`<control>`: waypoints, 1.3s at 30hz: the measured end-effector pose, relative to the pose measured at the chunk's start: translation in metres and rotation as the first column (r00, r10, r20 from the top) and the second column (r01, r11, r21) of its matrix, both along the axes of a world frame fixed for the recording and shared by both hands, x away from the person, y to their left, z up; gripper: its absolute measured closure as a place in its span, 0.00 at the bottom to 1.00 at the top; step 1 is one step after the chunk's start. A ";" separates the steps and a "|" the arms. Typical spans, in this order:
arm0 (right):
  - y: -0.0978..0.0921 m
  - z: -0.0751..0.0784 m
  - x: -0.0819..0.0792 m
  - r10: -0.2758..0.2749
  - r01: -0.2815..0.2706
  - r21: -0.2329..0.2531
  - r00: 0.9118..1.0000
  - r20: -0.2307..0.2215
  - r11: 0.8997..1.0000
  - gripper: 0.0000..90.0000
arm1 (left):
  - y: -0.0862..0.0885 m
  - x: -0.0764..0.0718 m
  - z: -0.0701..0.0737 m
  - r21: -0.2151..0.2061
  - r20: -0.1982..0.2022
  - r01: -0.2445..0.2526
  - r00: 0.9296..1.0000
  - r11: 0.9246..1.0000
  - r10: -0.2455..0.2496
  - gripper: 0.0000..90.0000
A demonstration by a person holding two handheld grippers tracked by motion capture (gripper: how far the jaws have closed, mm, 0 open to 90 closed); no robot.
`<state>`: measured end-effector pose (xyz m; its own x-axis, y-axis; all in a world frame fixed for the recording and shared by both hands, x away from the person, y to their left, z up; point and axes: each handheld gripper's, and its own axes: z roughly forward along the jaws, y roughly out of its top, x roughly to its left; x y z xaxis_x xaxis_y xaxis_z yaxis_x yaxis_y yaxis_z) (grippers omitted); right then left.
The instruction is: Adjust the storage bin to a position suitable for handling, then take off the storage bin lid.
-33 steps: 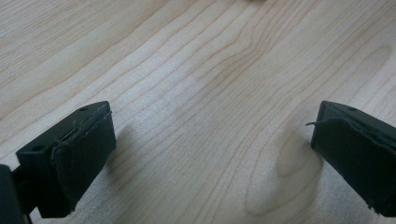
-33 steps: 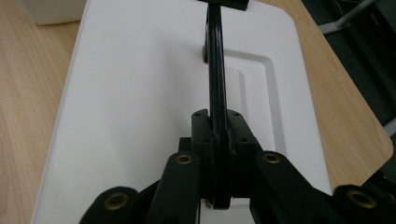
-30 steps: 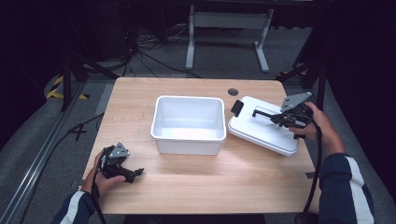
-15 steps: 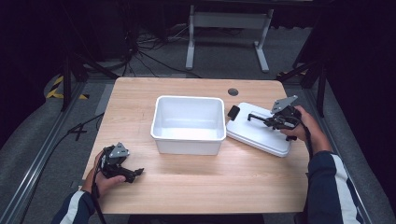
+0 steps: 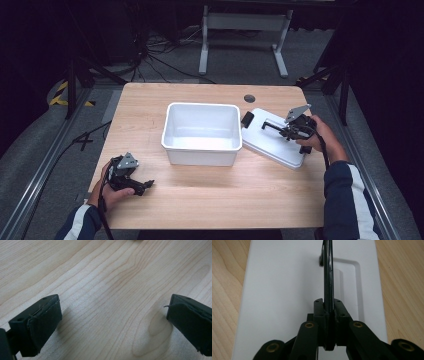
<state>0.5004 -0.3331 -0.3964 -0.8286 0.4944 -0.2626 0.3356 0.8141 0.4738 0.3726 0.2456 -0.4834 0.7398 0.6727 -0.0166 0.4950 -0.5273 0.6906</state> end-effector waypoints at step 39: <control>0.013 0.034 -0.043 -0.078 0.068 0.174 0.995 0.055 0.982 0.61 | 0.002 -0.002 0.001 0.009 0.000 -0.003 1.000 1.000 0.003 0.01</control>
<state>0.4576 -0.3205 -0.3625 -0.7736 0.5950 -0.2179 0.3569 0.6933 0.6261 0.3707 0.2475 -0.4826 0.7376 0.6752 -0.0101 0.4965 -0.5322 0.6857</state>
